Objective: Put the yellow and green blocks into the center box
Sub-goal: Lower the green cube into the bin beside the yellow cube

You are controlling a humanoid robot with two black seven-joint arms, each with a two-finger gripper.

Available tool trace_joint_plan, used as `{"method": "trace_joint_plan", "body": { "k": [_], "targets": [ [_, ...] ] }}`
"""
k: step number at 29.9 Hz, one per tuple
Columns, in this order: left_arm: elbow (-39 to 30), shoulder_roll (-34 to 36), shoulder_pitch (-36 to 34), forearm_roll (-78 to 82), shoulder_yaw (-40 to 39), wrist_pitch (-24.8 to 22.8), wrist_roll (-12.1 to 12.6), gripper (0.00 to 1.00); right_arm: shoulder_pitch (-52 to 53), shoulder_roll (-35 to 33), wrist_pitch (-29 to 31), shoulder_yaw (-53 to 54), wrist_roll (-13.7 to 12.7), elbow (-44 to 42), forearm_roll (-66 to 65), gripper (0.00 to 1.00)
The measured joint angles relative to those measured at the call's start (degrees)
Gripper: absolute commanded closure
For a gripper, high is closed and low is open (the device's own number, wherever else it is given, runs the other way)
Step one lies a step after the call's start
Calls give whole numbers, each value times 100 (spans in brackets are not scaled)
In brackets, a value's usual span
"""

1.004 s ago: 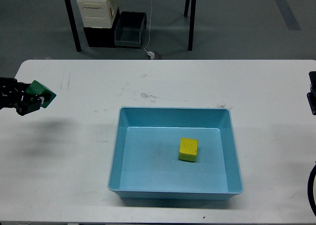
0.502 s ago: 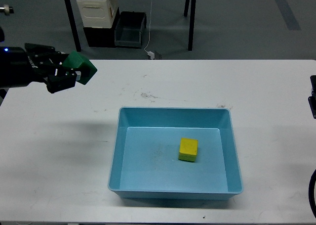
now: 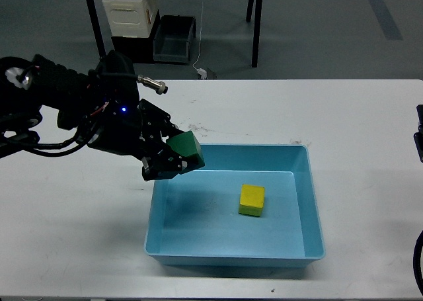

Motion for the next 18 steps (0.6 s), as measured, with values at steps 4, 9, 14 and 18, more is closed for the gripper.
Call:
{"method": "trace_joint_plan", "body": {
  "k": [4, 9, 14, 18],
  "targets": [
    [52, -279, -162, 256, 431, 0, -1, 68, 1, 21, 0, -16, 0, -19, 0, 0],
    [302, -703, -238, 514, 828, 0, 1, 68, 1, 33, -1, -19, 6, -26, 0, 0],
    [691, -1207, -242, 610, 1103, 0, 0, 58, 0, 41, -7, -30, 8, -34, 0, 0],
    [1216, -1601, -129, 671, 1206, 1, 1, 47, -2, 43, -7, -35, 8, -34, 0, 0]
  ]
}}
